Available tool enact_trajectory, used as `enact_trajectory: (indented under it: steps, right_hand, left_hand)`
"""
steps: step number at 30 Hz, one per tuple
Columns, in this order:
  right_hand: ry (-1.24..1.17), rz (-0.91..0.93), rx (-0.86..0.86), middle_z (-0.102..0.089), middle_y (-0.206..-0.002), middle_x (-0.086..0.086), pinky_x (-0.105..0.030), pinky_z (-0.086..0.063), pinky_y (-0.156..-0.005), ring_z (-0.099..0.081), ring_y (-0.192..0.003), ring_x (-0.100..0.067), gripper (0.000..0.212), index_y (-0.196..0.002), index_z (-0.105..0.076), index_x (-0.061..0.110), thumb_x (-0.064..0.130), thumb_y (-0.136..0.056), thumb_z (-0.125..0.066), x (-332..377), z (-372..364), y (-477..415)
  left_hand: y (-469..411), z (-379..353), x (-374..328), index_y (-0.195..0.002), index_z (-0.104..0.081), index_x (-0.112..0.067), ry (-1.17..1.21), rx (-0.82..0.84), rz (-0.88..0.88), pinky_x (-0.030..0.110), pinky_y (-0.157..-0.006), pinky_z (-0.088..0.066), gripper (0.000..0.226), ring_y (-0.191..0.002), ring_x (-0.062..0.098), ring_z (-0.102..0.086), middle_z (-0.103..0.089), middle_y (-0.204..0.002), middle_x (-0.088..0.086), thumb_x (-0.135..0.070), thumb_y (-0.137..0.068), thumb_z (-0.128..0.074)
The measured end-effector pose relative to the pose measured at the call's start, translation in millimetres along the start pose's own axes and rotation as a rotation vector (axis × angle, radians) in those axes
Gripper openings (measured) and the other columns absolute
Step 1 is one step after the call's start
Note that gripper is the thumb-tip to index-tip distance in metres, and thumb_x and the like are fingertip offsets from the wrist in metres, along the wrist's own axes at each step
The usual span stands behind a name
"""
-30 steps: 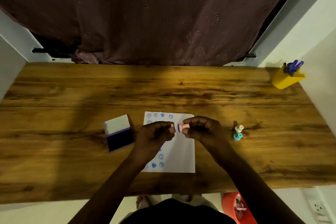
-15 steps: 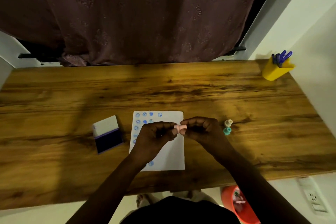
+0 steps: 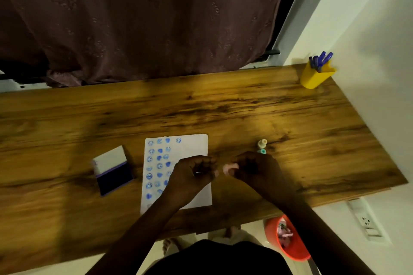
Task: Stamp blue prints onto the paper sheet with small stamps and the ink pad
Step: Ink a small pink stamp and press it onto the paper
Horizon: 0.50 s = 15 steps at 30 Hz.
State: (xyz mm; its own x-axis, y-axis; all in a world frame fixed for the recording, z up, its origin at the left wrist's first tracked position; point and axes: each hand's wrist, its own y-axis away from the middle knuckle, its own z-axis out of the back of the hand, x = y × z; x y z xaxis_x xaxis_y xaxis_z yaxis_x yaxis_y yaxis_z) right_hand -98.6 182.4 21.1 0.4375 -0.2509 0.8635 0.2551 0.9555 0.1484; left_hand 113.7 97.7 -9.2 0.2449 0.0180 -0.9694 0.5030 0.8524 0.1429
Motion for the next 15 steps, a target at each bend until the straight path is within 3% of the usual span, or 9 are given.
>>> enact_trajectory:
  steps: [3,5,7,9,15]
  right_hand:
    - [0.167,-0.016,-0.102,-0.074,-0.083,0.025,-0.011,-0.052,-0.060,-0.071,-0.071,0.005,0.017,-0.091,-0.073,0.033,0.041,-0.081,-0.084,-20.0,12.0,13.9]
    - [0.287,0.006,-0.118,-0.072,-0.077,0.022,-0.012,-0.048,-0.054,-0.068,-0.065,0.003,0.008,-0.087,-0.070,0.033,0.038,-0.088,-0.077,-31.5,16.8,22.0]
    - [0.384,-0.006,-0.094,-0.073,-0.079,0.014,-0.025,-0.055,-0.060,-0.067,-0.067,0.001,0.001,-0.091,-0.070,0.032,0.034,-0.092,-0.070,-41.3,19.4,27.7]
    - [0.473,-0.016,-0.064,-0.073,-0.092,0.012,-0.030,-0.058,-0.068,-0.066,-0.076,0.001,0.009,-0.100,-0.071,0.032,0.028,-0.091,-0.070,-49.4,19.5,31.3]
    - [0.516,-0.053,-0.015,-0.071,-0.104,0.011,-0.019,-0.052,-0.068,-0.063,-0.081,0.001,0.019,-0.111,-0.069,0.033,0.033,-0.092,-0.066,-63.3,17.6,34.8]
  left_hand:
    - [-5.3,-7.1,6.5,-0.094,-0.074,-0.050,-0.019,-0.004,0.020,0.020,-0.088,-0.059,0.034,-0.098,-0.001,-0.075,-0.078,-0.099,-0.029,-0.018,-0.086,-0.083]
    - [-6.9,-9.7,10.4,-0.095,-0.074,-0.047,-0.046,0.001,0.033,0.016,-0.086,-0.056,0.029,-0.099,-0.003,-0.073,-0.076,-0.098,-0.032,-0.020,-0.088,-0.081]
    - [-8.4,-12.5,12.9,-0.097,-0.075,-0.044,-0.064,0.010,0.042,0.017,-0.088,-0.056,0.023,-0.100,-0.004,-0.072,-0.076,-0.098,-0.032,-0.023,-0.089,-0.079]
    - [-10.5,-15.5,14.4,-0.098,-0.075,-0.043,-0.067,0.018,0.053,0.021,-0.092,-0.057,0.020,-0.100,-0.003,-0.073,-0.076,-0.099,-0.030,-0.025,-0.090,-0.079]
    - [-11.8,-26.7,15.7,-0.096,-0.075,-0.041,-0.074,0.045,0.060,0.032,-0.096,-0.060,0.020,-0.100,0.000,-0.073,-0.077,-0.098,-0.029,-0.023,-0.090,-0.079]
